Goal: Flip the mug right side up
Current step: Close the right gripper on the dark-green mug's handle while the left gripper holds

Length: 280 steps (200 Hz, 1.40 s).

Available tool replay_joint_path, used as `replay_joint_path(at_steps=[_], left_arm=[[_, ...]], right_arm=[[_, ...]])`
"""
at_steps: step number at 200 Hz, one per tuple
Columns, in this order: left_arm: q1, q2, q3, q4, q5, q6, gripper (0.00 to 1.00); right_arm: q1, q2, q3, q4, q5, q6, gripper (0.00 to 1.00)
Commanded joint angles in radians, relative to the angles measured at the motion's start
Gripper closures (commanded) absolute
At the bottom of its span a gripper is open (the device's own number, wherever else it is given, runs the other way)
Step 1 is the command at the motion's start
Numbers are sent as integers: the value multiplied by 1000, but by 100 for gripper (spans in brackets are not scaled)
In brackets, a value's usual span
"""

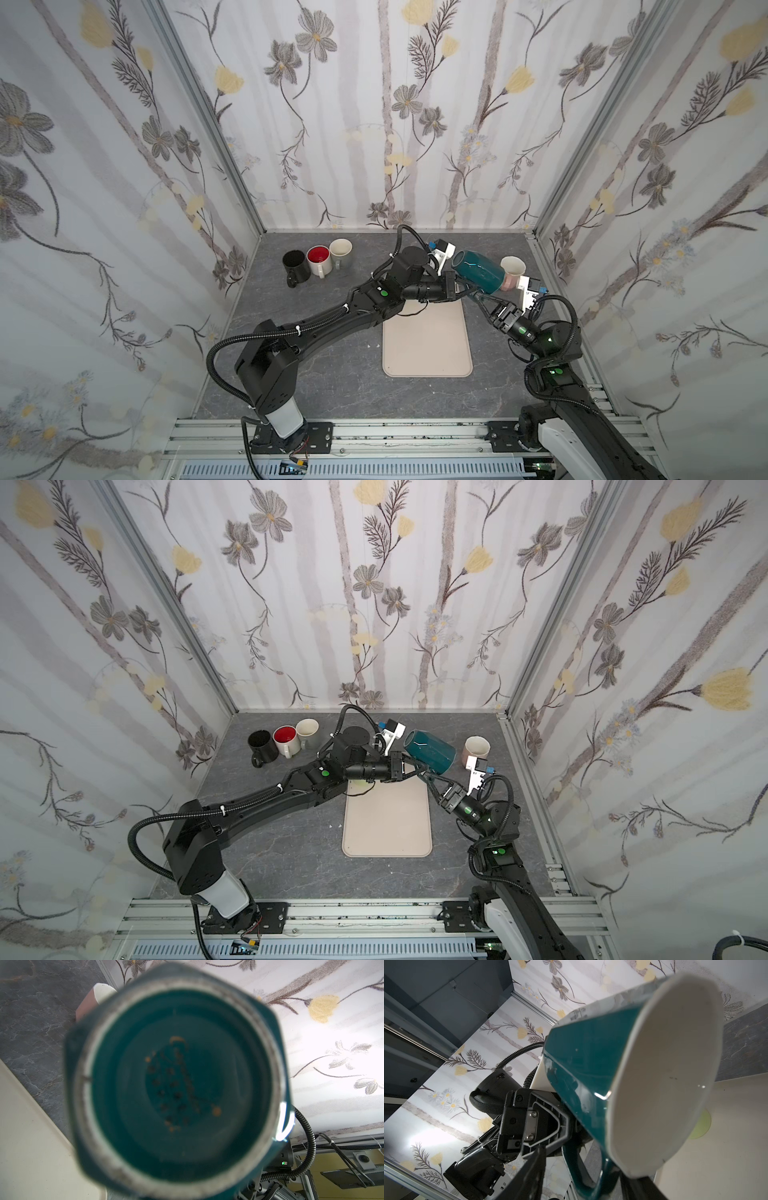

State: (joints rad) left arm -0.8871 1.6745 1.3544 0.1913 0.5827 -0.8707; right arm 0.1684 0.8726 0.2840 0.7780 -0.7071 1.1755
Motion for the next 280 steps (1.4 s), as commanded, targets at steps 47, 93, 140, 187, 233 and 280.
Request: replay_joint_path(at_steps=[47, 93, 140, 187, 233, 280], left_arm=[[-3, 27, 2, 24, 48, 18, 100], [-3, 33, 0, 10, 54, 25, 100], [-3, 26, -15, 4, 49, 34, 100], [-3, 33, -17, 1, 49, 36, 100], [-3, 43, -15, -3, 52, 38, 100], [-3, 55, 0, -13, 50, 44, 100]], right_arm=[[-1, 4, -1, 134, 50, 18, 60], [0, 12, 3, 159, 56, 27, 60], [0, 26, -4, 223, 85, 68, 71], [-1, 56, 17, 261, 84, 88, 73], [-1, 80, 20, 288, 82, 106, 79], [-1, 93, 29, 236, 81, 86, 100]])
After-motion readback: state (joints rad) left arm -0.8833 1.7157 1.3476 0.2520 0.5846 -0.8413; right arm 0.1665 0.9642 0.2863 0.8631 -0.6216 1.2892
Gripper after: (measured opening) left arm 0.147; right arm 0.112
